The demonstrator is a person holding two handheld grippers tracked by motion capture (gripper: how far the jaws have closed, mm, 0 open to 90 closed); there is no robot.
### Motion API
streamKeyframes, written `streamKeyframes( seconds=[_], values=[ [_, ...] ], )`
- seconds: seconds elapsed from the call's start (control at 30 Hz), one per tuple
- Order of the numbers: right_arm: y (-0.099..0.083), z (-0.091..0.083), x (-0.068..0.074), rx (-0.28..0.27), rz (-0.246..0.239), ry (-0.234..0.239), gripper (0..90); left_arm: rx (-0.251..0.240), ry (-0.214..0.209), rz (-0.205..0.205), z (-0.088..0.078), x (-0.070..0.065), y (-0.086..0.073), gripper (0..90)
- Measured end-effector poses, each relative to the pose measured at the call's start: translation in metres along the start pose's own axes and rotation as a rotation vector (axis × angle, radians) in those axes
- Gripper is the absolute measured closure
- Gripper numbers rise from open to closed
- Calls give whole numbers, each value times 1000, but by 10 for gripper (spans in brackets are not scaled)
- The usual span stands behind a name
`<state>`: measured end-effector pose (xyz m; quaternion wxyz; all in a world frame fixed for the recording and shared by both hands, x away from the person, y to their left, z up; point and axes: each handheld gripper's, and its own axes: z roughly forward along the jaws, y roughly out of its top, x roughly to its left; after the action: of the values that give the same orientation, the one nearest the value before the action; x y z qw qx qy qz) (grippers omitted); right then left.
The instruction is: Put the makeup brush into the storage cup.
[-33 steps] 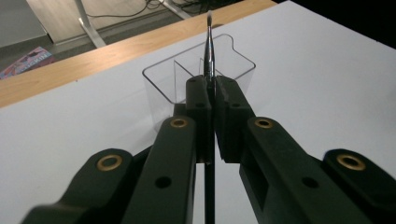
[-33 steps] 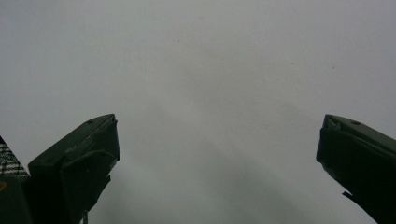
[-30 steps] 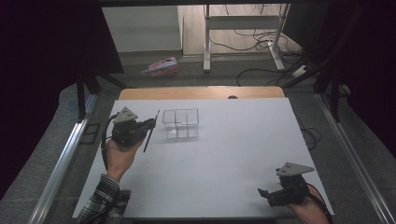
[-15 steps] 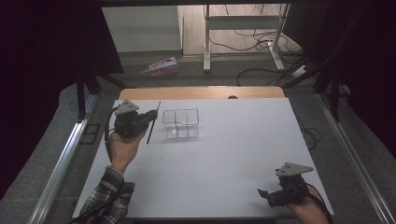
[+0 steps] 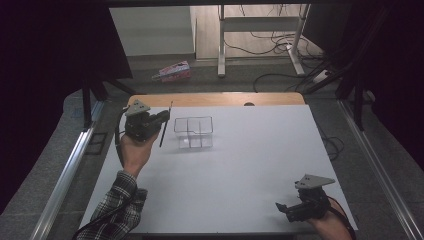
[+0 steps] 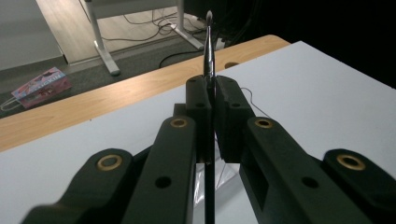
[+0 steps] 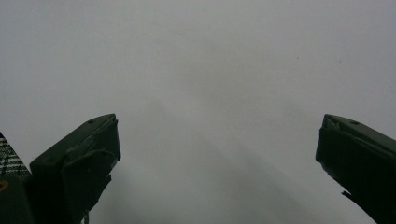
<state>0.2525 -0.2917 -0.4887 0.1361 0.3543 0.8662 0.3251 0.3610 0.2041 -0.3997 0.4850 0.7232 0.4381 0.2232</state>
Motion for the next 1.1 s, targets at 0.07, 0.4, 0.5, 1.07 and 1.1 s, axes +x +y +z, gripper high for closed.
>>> streamKeyframes(
  seconds=[0.07, 0.4, 0.5, 1.07, 1.1],
  values=[
    [0, 0, 0, 1, 0, 1, 0, -2, 3, 1, 2, -1, 1, 855],
    [0, 0, 0, 2, -5, 3, 1, -16, 12, 15, 13, -4, 11, 855],
    [0, 0, 0, 3, -8, 3, 1, -20, 13, 13, 16, -4, 13, 855],
    [0, 1, 1, 10, -9, 13, 5, -34, 15, 20, 34, -6, 22, 855],
    [0, 1, 1, 10, -9, 13, 5, -37, 16, 21, 35, -6, 22, 855]
  ],
)
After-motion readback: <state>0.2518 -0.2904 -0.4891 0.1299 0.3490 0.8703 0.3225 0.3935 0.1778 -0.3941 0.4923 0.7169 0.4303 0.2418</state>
